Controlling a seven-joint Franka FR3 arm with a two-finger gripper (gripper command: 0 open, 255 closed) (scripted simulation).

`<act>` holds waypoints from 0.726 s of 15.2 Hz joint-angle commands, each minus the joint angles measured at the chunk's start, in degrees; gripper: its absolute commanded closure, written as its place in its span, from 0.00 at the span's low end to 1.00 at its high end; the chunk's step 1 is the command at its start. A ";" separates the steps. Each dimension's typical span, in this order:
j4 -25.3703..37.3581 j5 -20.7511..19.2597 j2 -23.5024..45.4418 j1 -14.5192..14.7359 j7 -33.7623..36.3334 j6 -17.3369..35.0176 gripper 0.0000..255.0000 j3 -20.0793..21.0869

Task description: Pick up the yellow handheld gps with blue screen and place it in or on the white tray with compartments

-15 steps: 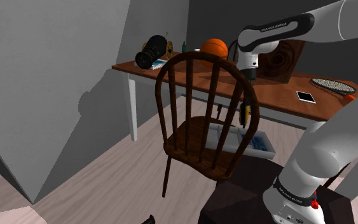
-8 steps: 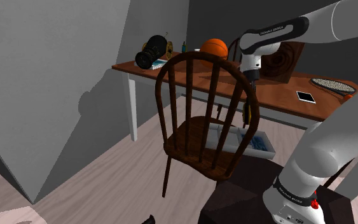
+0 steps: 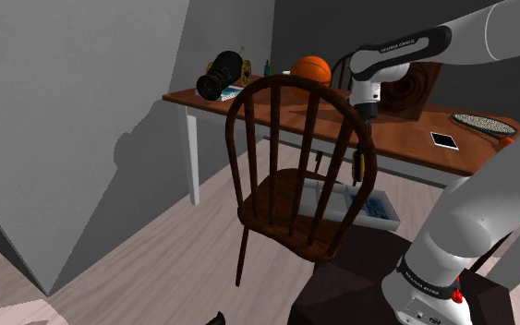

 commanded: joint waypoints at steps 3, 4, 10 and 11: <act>-4.95 -0.03 4.10 0.37 -0.38 7.37 1.00 -1.25; -5.43 0.02 4.45 0.48 -0.46 8.19 1.00 -1.46; -8.13 0.14 6.74 3.18 -0.83 13.21 1.00 -4.64; -8.13 0.08 6.70 3.48 -0.78 13.20 1.00 -4.94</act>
